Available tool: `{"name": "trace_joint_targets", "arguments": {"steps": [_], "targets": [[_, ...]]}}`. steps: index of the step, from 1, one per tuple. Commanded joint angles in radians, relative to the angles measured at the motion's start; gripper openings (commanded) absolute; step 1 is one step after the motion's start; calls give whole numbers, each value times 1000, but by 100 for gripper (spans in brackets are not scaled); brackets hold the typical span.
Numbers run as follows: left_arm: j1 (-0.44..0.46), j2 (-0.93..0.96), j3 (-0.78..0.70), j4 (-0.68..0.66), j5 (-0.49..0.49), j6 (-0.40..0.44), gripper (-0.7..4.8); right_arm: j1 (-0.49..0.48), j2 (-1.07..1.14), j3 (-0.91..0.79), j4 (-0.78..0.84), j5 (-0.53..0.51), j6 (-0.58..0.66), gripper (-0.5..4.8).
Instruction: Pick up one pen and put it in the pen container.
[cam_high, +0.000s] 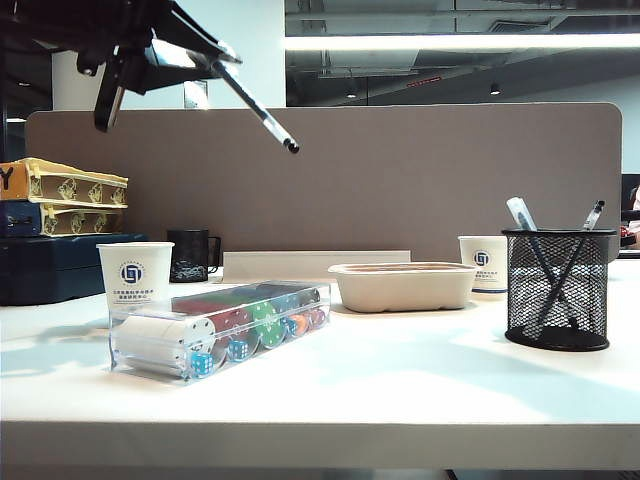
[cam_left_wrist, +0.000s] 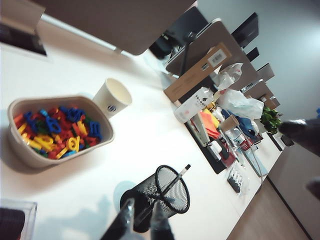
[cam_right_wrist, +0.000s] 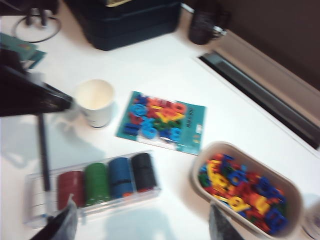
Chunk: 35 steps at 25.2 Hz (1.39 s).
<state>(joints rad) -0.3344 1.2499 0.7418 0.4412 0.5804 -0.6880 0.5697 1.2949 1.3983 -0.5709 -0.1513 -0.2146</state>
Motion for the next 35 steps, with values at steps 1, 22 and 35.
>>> {"name": "trace_joint_targets", "arguments": {"steps": [1, 22, 35], "targets": [[-1, -2, 8, 39, 0, 43, -6, -51, -35, 4, -8, 0, 5, 334], [-114, 154, 238, -42, 7, 210, -6, -242, -127, 2, -66, 56, 8, 333], [-191, 352, 473, -44, 11, 244, -6, -346, -177, 2, -129, 74, 58, 332]]}}
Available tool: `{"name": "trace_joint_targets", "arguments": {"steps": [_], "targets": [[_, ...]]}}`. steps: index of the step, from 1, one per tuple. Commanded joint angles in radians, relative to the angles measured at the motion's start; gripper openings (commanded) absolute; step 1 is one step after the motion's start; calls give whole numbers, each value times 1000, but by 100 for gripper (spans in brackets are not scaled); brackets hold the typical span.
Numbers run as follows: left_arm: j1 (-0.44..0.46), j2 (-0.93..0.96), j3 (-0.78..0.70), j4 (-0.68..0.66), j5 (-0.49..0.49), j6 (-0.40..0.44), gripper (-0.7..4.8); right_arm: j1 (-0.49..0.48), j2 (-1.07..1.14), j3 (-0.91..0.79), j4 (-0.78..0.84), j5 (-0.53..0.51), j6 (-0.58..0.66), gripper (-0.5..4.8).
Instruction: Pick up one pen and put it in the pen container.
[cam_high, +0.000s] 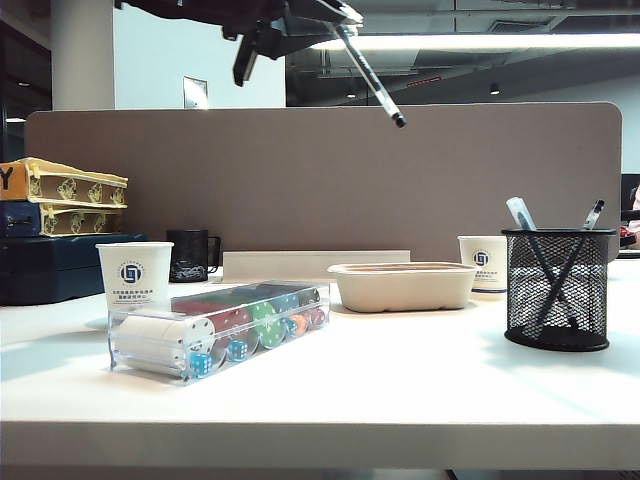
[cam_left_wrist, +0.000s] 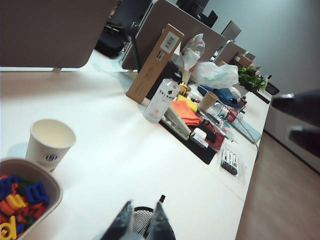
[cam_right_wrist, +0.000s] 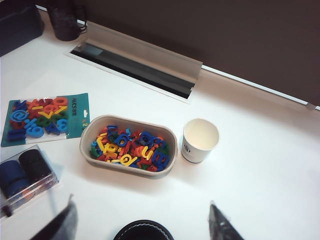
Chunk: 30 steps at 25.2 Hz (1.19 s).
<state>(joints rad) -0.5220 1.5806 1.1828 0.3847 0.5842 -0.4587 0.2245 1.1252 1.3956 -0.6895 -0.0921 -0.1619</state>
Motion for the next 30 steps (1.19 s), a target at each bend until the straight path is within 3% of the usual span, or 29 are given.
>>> {"name": "trace_joint_targets", "arguments": {"steps": [1, 9, 20, 26, 29, 30], "targets": [[-4, 32, 45, 11, 8, 15, -6, 0, -8, 5, -18, 16, 5, 331], [-56, 155, 173, 3, 27, 40, -6, -6, -8, 3, -85, 69, 5, 324], [-113, 328, 404, -126, 33, 164, -6, -108, -56, 3, -56, 100, 52, 325], [-123, 377, 425, -142, 33, 191, -6, -163, -145, 3, -42, 125, 92, 320], [-132, 413, 425, -139, 33, 198, -6, -167, -219, 3, -67, 146, 92, 174], [-137, 420, 425, -136, 32, 198, -6, -167, -232, 3, -79, 146, 92, 165]]}}
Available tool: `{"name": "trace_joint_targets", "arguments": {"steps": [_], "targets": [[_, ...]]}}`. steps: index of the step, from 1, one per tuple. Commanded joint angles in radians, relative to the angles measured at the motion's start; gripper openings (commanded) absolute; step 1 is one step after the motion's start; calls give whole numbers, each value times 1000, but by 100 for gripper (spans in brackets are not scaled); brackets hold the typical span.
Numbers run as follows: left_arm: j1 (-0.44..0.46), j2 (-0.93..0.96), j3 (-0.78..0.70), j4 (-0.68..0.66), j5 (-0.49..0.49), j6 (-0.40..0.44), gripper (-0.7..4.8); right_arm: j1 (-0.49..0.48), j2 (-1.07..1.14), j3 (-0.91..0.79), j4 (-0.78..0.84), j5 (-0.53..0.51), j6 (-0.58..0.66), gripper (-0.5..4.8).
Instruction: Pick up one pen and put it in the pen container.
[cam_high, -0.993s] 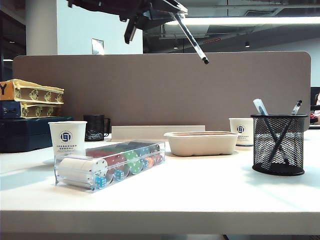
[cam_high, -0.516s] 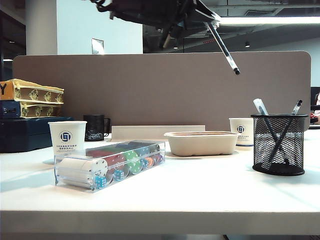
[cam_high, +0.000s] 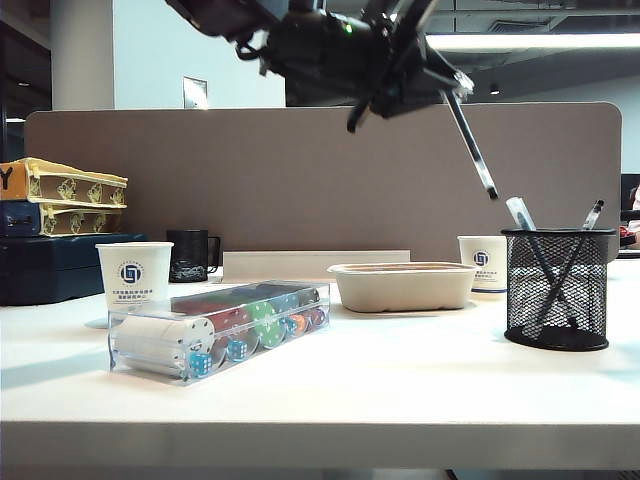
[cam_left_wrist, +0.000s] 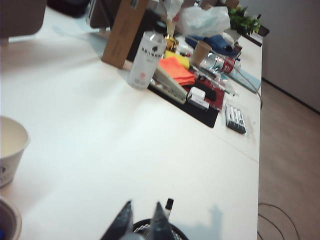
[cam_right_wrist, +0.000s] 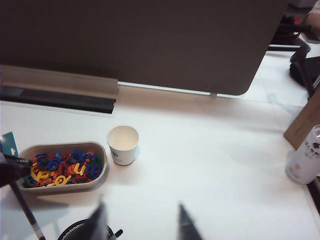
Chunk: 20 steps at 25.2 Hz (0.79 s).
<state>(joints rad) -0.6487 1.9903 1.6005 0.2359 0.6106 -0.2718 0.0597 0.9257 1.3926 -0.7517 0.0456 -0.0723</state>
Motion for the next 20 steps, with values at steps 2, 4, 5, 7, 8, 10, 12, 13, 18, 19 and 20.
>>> {"name": "trace_joint_targets", "arguments": {"steps": [2, 4, 5, 7, 8, 10, 12, 13, 18, 19, 20], "targets": [[-23, 31, 8, 44, 7, 14, -6, -3, -78, 6, -77, 17, 26, 150], [-39, 50, 21, 68, 7, 18, -6, -3, -109, 5, -145, 37, 23, 143], [-51, 65, 46, 64, 7, 37, -6, -3, -126, -2, -176, 43, 23, 130], [-60, 77, 74, 63, 7, 37, -6, -3, -155, -21, -197, 43, 23, 95], [-71, 89, 104, 58, 7, 39, -6, -3, -177, -42, -212, 42, 23, 84], [-77, 93, 129, 48, 5, 41, -6, -2, -208, -82, -236, 39, 23, 20], [-79, 93, 130, 42, -3, 67, -6, -2, -227, -116, -251, 19, 23, -6], [-80, 93, 130, 35, -5, 82, -6, -2, -233, -132, -256, 9, 24, -6], [-80, 101, 130, 12, -8, 161, -6, -2, -282, -232, -277, -57, 50, -6], [-80, 108, 130, 12, -10, 183, -6, -2, -295, -257, -277, -71, 51, -6], [-80, 114, 130, 13, -14, 201, -6, -2, -299, -266, -278, -71, 54, -6]]}}
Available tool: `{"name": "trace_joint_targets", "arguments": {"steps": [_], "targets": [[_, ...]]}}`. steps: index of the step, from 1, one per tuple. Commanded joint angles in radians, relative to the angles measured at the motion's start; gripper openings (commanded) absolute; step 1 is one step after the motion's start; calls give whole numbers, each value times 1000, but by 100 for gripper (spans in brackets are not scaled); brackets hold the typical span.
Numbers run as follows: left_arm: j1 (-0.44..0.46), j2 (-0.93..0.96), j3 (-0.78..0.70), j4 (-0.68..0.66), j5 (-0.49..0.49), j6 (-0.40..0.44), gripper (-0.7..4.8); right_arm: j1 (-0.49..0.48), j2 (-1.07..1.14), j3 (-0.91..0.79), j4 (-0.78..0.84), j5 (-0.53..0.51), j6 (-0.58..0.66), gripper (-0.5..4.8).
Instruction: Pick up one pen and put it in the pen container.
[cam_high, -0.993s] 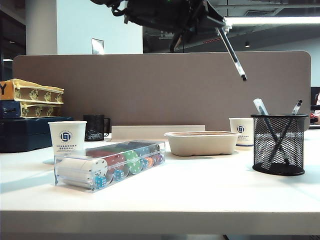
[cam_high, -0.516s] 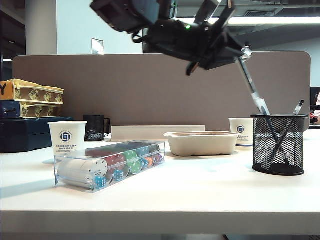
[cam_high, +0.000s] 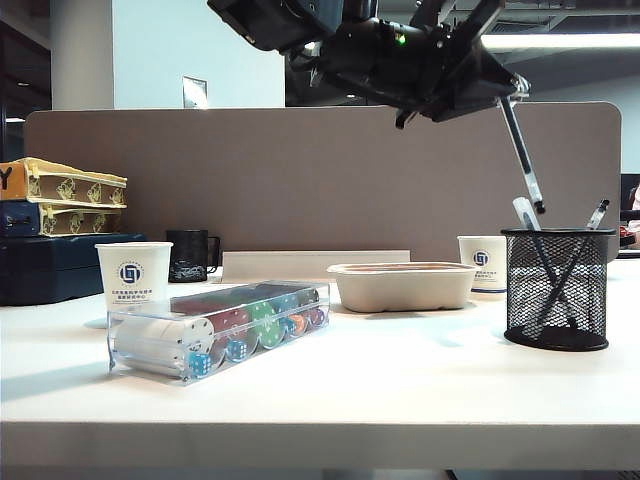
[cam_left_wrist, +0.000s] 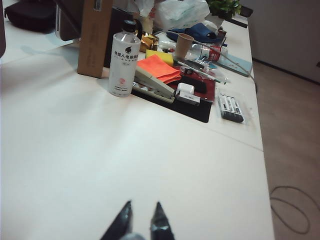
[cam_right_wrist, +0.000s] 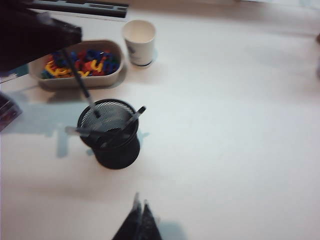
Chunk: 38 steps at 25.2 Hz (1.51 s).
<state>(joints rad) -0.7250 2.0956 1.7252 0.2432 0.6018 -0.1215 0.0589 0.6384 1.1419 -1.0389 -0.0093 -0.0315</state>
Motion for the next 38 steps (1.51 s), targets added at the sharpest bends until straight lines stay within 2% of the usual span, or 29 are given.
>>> {"name": "trace_joint_targets", "arguments": {"steps": [1, 7, 25, 38], "targets": [[-4, 19, 6, 5, -6, 75, -6, -1, -18, -30, 8, -21, 13, -6], [-10, 63, 6, 6, -19, 136, -6, 18, -22, -42, -10, -23, 13, -6], [-56, 137, 6, -5, -20, 133, -6, 50, -22, -47, -14, -23, 12, -6], [-56, 159, 6, -47, -45, 137, -6, 56, -22, -47, -13, -23, 13, -6]]}}
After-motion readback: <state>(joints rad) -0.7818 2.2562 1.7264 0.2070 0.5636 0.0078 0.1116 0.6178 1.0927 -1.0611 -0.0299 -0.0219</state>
